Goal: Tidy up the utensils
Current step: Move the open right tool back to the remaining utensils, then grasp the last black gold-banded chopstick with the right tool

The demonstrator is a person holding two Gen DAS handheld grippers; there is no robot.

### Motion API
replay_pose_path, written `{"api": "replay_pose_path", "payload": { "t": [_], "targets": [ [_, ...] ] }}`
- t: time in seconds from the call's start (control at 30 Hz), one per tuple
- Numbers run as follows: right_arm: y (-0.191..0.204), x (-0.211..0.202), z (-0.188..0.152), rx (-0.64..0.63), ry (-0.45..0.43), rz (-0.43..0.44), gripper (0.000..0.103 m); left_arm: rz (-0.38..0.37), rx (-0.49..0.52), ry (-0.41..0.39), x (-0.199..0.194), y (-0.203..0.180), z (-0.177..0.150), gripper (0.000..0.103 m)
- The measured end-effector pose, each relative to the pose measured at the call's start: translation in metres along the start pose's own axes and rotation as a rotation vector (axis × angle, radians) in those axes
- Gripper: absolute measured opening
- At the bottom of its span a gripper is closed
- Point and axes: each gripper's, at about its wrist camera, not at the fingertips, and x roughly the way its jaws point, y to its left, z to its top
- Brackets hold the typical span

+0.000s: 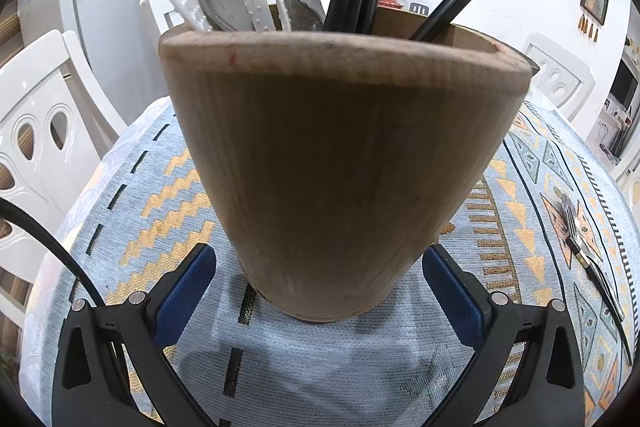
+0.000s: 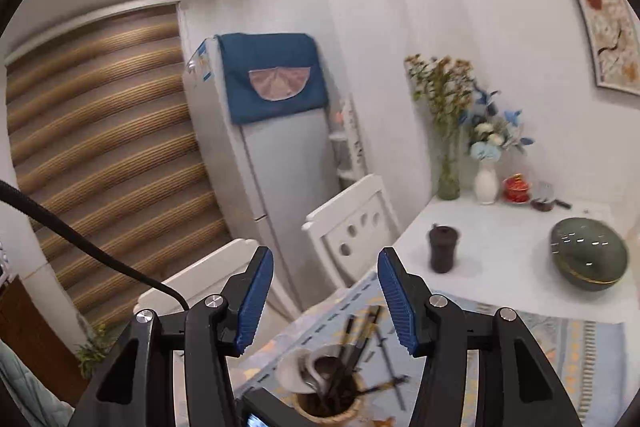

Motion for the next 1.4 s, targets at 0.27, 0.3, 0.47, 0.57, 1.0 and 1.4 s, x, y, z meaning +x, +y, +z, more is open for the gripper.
{"api": "replay_pose_path", "payload": {
  "t": [0.27, 0.3, 0.47, 0.57, 1.0, 1.4],
  "targets": [
    [-0.042, -0.057, -0.019, 0.063, 0.049, -0.182, 0.052, 0.0, -0.001, 0.001, 0.0, 0.001, -0.001, 0.103],
    [-0.049, -0.064, -0.023, 0.07, 0.061, -0.208, 0.052, 0.0, -0.001, 0.001, 0.001, 0.001, -0.001, 0.103],
    [-0.076, -0.087, -0.05, 0.112, 0.152, -0.279, 0.052, 0.001, -0.001, 0.003, 0.001, 0.002, 0.0, 0.103],
    [-0.086, -0.086, -0.072, 0.133, 0.244, -0.295, 0.052, 0.004, -0.001, 0.005, 0.001, 0.001, 0.0, 0.103],
    [-0.146, -0.004, -0.228, 0.256, 0.771, -0.281, 0.028, 0.006, -0.002, 0.016, 0.003, 0.002, 0.0, 0.103],
    [-0.166, 0.022, -0.25, 0.201, 0.901, -0.327, 0.021, 0.009, 0.001, 0.022, 0.007, 0.002, 0.004, 0.103]
  ]
}}
